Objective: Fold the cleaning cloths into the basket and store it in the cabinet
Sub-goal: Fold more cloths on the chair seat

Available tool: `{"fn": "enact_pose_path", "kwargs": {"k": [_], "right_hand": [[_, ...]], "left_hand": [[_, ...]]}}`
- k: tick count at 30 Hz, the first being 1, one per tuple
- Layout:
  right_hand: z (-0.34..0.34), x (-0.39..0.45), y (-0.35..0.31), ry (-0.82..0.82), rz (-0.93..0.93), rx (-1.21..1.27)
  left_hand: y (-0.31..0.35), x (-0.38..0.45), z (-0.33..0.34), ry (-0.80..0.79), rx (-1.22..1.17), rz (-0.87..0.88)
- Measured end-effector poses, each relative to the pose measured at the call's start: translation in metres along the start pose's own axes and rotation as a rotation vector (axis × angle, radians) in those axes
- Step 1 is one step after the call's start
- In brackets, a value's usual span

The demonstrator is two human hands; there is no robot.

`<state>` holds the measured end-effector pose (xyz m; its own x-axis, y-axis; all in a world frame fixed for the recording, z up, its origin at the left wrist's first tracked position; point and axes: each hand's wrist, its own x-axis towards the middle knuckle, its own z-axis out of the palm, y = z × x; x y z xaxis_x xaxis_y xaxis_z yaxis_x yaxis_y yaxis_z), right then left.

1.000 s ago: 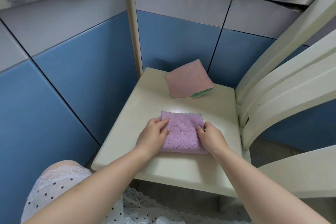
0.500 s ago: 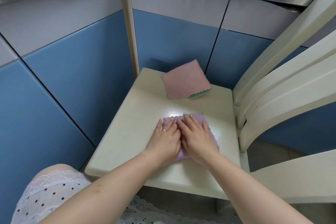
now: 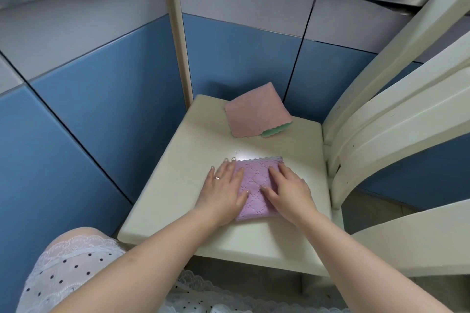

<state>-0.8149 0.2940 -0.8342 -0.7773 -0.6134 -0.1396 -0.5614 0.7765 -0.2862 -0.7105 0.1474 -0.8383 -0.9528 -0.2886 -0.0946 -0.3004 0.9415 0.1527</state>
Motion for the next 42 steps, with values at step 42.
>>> {"fn": "enact_pose_path", "kwargs": {"k": [42], "right_hand": [[-0.183,-0.024,-0.302,-0.179,-0.686,1.07]], "left_hand": [[-0.134,-0.211,-0.281,0.922,-1.196,-0.37]]}}
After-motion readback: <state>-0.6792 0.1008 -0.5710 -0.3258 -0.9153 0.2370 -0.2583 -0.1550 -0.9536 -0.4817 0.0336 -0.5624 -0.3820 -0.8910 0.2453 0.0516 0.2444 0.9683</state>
